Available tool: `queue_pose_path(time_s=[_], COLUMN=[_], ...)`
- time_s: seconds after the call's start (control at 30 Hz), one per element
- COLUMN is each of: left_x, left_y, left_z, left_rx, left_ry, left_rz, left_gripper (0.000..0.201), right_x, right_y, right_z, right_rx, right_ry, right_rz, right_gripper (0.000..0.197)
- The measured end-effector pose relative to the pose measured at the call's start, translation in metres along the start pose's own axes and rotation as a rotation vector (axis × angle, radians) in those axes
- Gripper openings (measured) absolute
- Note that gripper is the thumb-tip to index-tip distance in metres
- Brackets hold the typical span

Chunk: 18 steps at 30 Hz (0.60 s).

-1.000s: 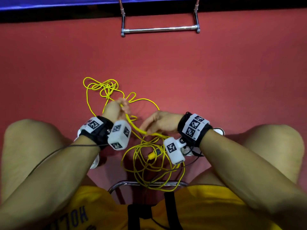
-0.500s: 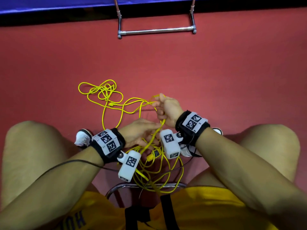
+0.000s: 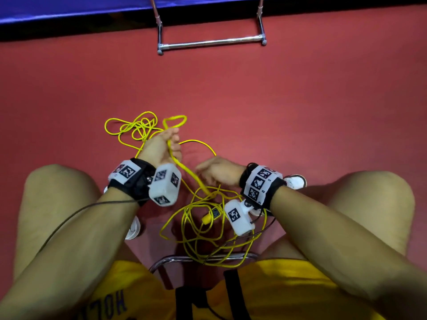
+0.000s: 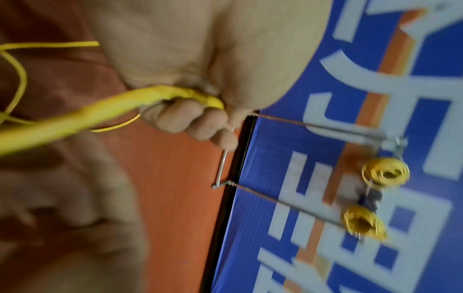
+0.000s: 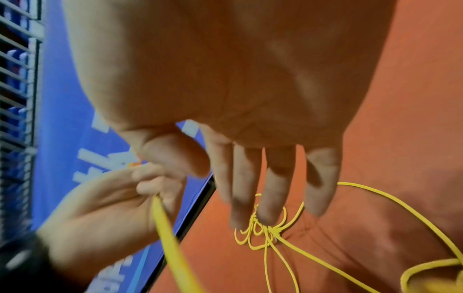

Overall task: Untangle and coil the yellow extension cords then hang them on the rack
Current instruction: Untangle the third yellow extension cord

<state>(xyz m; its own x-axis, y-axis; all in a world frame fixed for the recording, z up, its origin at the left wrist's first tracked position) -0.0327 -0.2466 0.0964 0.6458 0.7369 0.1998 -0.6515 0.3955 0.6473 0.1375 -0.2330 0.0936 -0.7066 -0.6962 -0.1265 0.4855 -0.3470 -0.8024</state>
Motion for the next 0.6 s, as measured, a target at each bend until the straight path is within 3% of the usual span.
queue_pose_path(time_s=[0.07, 0.17, 0.3, 0.43, 0.5, 0.6], left_x=[0.013, 0.019, 0.012, 0.008, 0.008, 0.005], left_y=[-0.009, -0.033, -0.059, -0.057, -0.055, -0.047], left_z=[0.015, 0.036, 0.037, 0.034, 0.036, 0.025], left_rx=[0.131, 0.228, 0.240, 0.189, -0.005, -0.167], left_ry=[-0.133, -0.386, -0.462, -0.357, -0.320, -0.296], left_rz=[-0.267, -0.558, -0.790, -0.804, -0.633, -0.332], left_gripper=[0.018, 0.016, 0.010, 0.018, 0.019, 0.058], right_x=[-0.010, -0.025, -0.041, -0.050, -0.050, -0.039], right_y=[-0.003, -0.007, -0.015, -0.022, -0.025, -0.030], right_z=[-0.004, -0.011, -0.017, -0.017, -0.014, -0.003], right_rx=[0.080, 0.176, 0.169, 0.145, 0.076, 0.004], right_ry=[0.159, 0.216, 0.327, 0.302, 0.212, -0.053], right_rz=[-0.285, -0.672, -1.057, -0.960, -0.832, -0.678], right_gripper=[0.025, 0.016, 0.039, 0.017, 0.032, 0.045])
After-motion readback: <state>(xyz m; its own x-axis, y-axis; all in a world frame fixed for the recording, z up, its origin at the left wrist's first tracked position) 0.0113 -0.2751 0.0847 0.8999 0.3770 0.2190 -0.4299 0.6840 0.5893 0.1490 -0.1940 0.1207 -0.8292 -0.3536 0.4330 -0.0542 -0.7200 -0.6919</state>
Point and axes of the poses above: each hand's wrist, its own z-axis away from the middle knuckle, its own x-axis out of the palm, y = z × x, the point moved 1 cm from there along -z, towards the middle knuckle, and after that the axes turned 14 degrees about y, right-handed, at the moved point
